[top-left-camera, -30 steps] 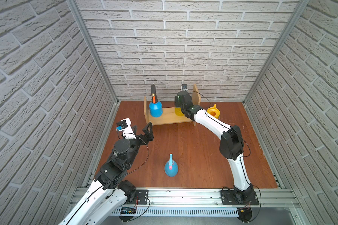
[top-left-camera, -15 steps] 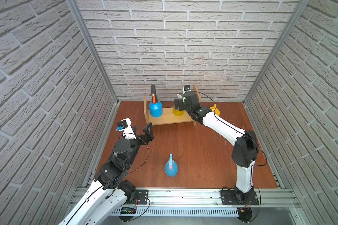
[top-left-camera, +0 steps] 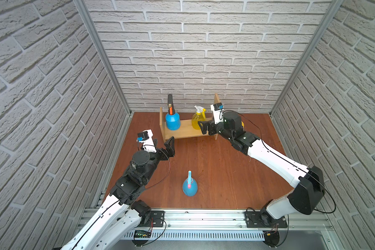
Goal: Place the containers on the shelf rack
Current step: 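Pick up a container from the center of the board.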
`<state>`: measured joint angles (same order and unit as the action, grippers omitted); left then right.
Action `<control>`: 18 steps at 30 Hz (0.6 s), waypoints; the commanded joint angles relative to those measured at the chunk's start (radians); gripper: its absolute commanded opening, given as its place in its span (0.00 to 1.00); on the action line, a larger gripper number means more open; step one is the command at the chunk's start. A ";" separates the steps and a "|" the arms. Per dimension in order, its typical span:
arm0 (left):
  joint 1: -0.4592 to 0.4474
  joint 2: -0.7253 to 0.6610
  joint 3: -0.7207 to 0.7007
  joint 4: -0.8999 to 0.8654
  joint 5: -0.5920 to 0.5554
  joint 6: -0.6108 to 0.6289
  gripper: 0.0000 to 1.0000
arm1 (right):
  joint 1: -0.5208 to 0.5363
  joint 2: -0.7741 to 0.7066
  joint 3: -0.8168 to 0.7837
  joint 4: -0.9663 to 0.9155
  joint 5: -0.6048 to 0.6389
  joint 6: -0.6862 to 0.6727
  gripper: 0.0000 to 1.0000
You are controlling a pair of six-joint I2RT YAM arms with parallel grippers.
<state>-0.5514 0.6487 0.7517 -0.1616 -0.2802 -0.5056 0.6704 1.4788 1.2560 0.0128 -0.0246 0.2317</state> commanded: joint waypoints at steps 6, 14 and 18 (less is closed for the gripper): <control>0.006 0.099 0.043 0.009 0.146 0.039 0.98 | 0.012 -0.252 -0.294 0.238 -0.338 0.027 1.00; 0.007 0.180 0.019 0.055 0.183 -0.009 0.98 | 0.172 -0.401 -0.451 0.194 -0.372 -0.063 1.00; 0.009 0.195 0.015 0.047 0.152 -0.035 0.98 | 0.302 -0.435 -0.450 0.070 -0.235 -0.067 1.00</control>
<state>-0.5488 0.8421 0.7700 -0.1608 -0.1211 -0.5159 0.8978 1.0790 0.8070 0.1329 -0.3462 0.1928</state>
